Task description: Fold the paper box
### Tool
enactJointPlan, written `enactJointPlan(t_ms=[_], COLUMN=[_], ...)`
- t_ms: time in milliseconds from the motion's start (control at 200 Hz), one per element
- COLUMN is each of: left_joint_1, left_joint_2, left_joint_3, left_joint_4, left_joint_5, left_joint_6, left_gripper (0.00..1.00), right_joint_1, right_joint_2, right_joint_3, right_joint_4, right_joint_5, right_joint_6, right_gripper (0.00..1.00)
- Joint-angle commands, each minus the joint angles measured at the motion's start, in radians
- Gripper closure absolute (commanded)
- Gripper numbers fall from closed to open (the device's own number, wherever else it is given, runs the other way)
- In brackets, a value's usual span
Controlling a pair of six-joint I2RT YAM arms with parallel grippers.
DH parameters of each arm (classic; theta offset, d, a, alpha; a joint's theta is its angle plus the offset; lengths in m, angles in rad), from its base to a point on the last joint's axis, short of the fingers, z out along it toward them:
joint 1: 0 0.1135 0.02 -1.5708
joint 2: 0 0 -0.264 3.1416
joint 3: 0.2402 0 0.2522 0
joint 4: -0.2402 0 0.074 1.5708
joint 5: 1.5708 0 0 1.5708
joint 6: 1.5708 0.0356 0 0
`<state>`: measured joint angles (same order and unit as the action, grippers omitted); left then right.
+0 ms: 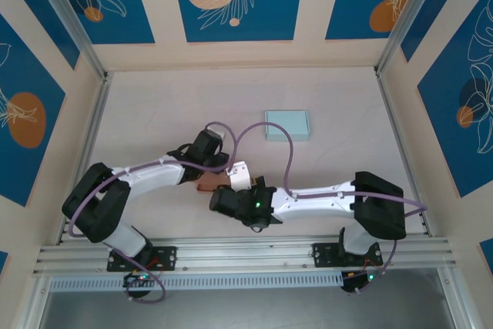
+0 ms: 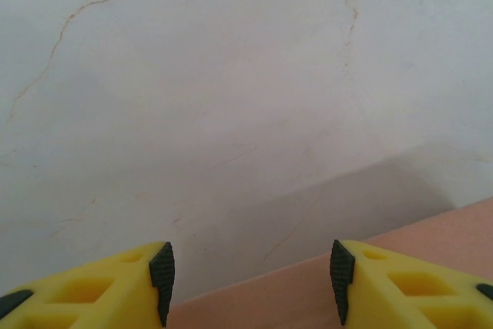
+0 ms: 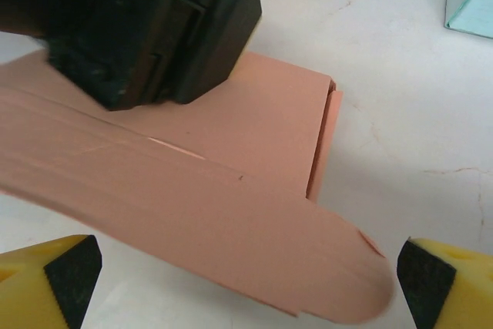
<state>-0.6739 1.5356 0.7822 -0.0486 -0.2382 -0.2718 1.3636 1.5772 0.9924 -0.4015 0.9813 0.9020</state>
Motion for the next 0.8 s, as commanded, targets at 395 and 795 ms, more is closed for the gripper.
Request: enactJointPlan(t_ms=[395,795], left_joint_1=[0.005,-0.012], left_joint_2=[-0.011,0.096], left_joint_3=[-0.274,-0.333], left_joint_4=[0.448,0.595], left_joint_5=[-0.116,-0.184], left_joint_6=[-0.128,-0.162], left_gripper=[0.45,0.36], right_joint_1=[-0.030,-0.336], right_joint_2=[-0.211,-0.187], right_joint_3=[-0.022,-0.159], right_joint_4=[-0.279,0.193], right_joint_5=[0.021,-0.452], right_joint_6=[0.367,0.078], right_gripper=[0.03,0.04])
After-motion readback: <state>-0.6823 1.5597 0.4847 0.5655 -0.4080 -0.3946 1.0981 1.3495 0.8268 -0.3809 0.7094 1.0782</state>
